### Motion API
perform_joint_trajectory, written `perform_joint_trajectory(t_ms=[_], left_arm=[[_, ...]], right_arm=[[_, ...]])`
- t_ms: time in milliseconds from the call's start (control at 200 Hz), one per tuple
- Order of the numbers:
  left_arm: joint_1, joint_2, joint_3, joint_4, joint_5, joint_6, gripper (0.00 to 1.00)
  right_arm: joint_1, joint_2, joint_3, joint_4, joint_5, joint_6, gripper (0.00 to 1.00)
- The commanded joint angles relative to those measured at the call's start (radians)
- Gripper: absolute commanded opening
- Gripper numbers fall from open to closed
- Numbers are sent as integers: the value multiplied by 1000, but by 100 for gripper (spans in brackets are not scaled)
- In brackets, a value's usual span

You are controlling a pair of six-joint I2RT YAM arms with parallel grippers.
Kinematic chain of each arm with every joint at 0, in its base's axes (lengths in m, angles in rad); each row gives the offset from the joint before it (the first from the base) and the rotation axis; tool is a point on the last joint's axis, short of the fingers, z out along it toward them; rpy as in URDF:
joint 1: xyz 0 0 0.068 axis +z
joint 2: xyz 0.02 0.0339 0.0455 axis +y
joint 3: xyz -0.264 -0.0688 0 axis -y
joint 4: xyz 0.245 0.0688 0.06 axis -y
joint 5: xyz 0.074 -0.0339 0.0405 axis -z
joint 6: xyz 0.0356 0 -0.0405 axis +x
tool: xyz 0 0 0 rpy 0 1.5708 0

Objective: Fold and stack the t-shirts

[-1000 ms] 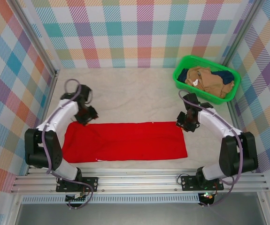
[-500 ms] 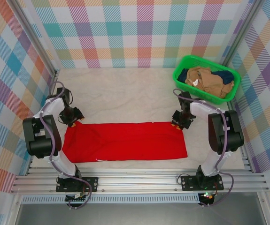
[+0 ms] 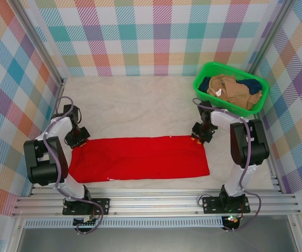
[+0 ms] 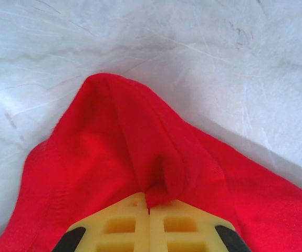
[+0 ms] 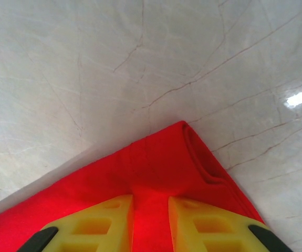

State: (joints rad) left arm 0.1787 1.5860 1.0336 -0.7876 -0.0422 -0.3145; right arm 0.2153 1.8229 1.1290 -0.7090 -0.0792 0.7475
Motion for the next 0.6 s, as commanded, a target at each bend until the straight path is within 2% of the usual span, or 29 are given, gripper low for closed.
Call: perform_joint_trajectory(t_ms=[0, 260, 385, 540, 595], left_arm=[[2, -39, -25, -36, -36, -34, 3], [1, -46, -41, -163, 19, -166, 5], [2, -50, -74, -167, 17, -213, 11], [2, -18, -61, -204, -61, -238, 19], [1, -4, -52, -211, -71, -238, 26]], right_arm=[[-8, 45, 4, -30, 40, 12, 24], [-8, 50, 2, -48, 45, 11, 24], [-7, 52, 2, -44, 42, 10, 24], [-7, 58, 8, -50, 45, 4, 24], [-7, 56, 8, -49, 42, 3, 24]])
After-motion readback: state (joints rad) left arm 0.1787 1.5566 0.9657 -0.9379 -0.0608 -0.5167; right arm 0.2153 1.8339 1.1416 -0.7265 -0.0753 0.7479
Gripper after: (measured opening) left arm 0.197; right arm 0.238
